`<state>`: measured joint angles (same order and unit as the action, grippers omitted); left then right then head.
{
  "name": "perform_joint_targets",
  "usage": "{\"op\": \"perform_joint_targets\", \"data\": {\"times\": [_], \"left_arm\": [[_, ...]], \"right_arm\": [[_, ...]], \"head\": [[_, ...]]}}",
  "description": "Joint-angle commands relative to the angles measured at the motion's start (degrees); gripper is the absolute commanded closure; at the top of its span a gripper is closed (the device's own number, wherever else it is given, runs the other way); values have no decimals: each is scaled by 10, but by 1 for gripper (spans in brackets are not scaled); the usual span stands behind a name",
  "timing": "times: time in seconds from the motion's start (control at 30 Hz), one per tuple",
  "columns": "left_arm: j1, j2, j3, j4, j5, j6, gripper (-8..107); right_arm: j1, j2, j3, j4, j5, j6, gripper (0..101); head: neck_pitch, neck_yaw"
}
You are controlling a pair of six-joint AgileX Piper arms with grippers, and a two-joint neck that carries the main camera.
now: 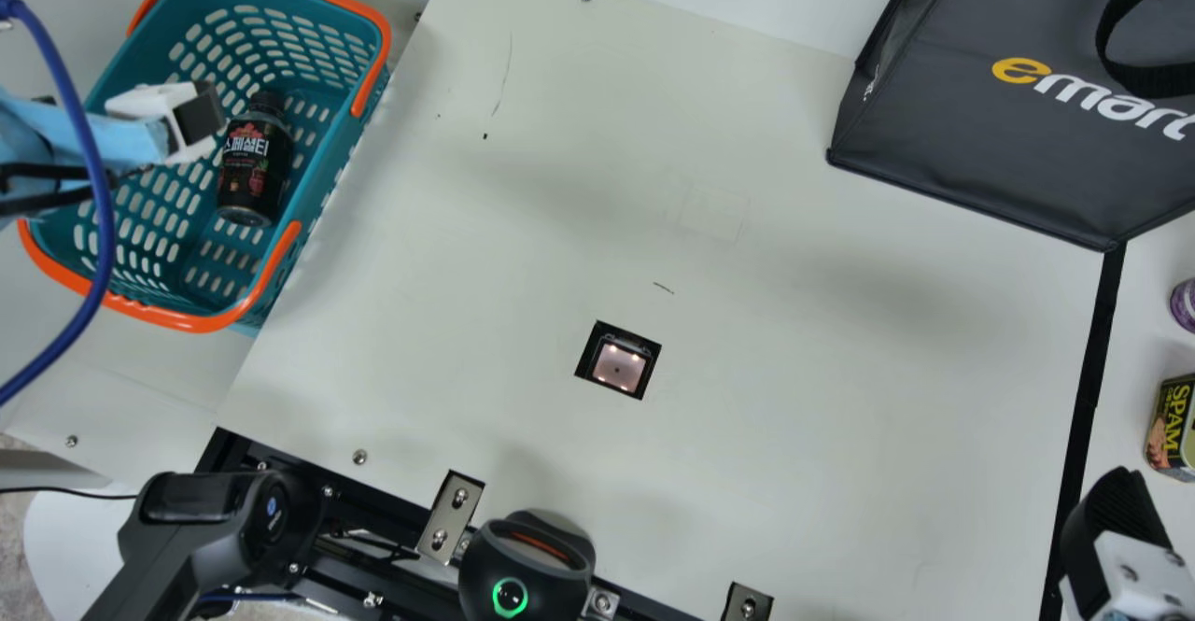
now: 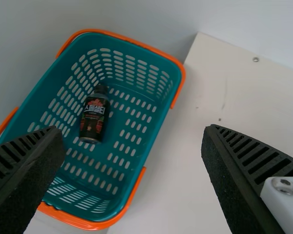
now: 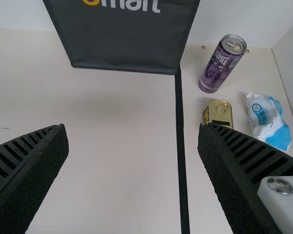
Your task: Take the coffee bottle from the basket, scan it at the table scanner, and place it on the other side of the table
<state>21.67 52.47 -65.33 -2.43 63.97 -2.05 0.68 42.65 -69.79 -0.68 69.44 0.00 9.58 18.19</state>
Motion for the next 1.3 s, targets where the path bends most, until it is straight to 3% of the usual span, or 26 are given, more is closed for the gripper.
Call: {"op": "perform_joint_targets", "data": {"times": [0.0, 0.5, 1.27], "left_arm": [[25, 13, 3, -8, -7, 30, 9], [102, 144, 13, -51, -55, 190, 9], [76, 400, -74, -18, -111, 240, 9]], "right_arm": [[0, 0, 0, 0, 0, 0, 6], [0, 0, 0, 0, 0, 0, 6], [0, 0, 0, 0, 0, 0, 6]], "head": [[-17, 2], [-17, 2], [-17, 2]]}}
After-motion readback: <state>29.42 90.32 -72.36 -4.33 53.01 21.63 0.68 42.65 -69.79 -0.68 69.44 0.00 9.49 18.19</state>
